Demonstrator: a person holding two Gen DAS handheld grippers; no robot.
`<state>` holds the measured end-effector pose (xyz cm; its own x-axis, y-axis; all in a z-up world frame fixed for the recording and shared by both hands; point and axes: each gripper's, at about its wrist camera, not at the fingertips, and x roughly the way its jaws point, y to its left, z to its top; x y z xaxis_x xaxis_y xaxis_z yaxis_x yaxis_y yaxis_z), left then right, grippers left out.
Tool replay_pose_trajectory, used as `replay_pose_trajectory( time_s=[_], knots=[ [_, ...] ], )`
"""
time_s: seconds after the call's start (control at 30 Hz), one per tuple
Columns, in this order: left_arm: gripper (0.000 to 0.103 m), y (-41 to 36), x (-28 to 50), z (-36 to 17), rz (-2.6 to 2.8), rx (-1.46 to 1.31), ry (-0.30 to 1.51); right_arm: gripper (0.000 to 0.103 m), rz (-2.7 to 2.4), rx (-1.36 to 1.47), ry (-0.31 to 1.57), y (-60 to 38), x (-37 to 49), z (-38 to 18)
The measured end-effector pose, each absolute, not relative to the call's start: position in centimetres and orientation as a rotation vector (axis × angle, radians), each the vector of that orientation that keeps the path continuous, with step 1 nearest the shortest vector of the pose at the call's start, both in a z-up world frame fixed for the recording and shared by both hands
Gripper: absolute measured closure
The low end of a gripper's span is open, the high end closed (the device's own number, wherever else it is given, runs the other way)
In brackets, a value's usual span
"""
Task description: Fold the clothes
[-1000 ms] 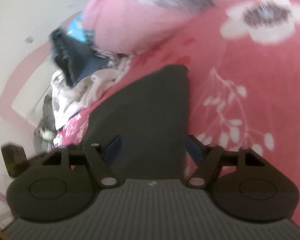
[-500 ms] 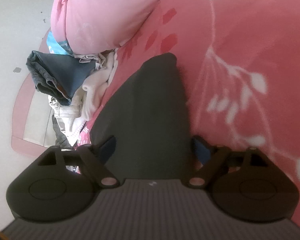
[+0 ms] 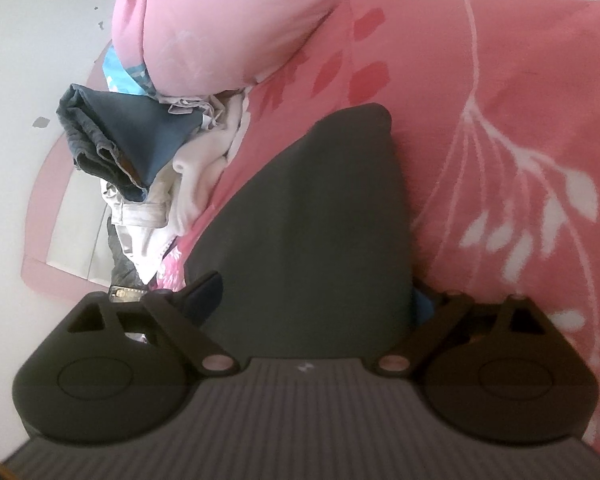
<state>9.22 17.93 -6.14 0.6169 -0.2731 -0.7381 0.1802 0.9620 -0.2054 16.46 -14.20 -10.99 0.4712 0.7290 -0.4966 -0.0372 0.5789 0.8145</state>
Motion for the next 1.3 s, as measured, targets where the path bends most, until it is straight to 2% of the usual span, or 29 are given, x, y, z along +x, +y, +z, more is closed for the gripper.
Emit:
replay_pose_trajectory(
  time_s=[0.87, 1.23, 1.3],
  knots=[
    [0.012, 17.7, 9.4, -6.8, -0.283, -0.113, 0.881, 0.007, 0.617, 0.806, 0.931, -13.5, 16.4, -11.4],
    [0.011, 21.2, 10.0, -8.3, -0.427, -0.343, 0.827, 0.007, 0.612, 0.786, 0.924, -13.2, 16.3, -11.3],
    [0.014, 22.7, 10.1, -8.7, -0.469, -0.418, 0.811, 0.007, 0.610, 0.784, 0.923, -13.1, 16.3, -11.3]
  ],
)
